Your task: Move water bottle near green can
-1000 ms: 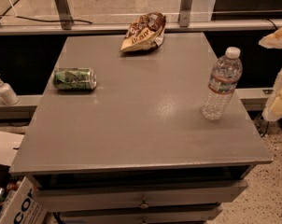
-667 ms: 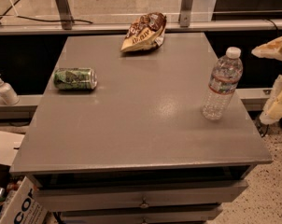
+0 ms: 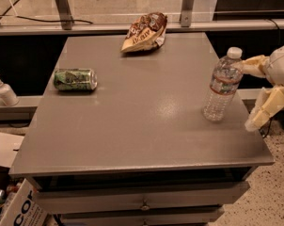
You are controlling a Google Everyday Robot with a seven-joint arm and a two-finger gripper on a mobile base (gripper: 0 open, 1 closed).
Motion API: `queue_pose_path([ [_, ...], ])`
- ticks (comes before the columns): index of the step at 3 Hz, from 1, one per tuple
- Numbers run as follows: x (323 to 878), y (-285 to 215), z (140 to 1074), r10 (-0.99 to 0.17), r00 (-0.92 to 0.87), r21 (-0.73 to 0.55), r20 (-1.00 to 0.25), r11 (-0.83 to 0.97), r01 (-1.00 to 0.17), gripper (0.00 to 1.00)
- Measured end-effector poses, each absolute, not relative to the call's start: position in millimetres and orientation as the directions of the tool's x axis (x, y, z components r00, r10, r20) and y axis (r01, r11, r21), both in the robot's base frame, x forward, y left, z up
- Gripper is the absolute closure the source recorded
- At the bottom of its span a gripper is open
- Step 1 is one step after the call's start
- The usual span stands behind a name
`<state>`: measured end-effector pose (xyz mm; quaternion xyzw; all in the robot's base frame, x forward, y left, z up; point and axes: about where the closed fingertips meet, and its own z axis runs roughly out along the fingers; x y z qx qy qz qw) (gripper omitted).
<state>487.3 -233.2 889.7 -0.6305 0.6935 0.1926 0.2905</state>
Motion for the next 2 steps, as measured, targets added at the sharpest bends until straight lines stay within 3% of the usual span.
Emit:
queue_pose_path([
  [1,497.7,-220.3,881.4,-0.680,-0.026,-0.068,-0.732,0.111,-0.991,0.00],
  [2,507.2,-208.0,880.3,-0.613,-0.042,-0.039,-0.789,0.117,-0.992,0.18],
])
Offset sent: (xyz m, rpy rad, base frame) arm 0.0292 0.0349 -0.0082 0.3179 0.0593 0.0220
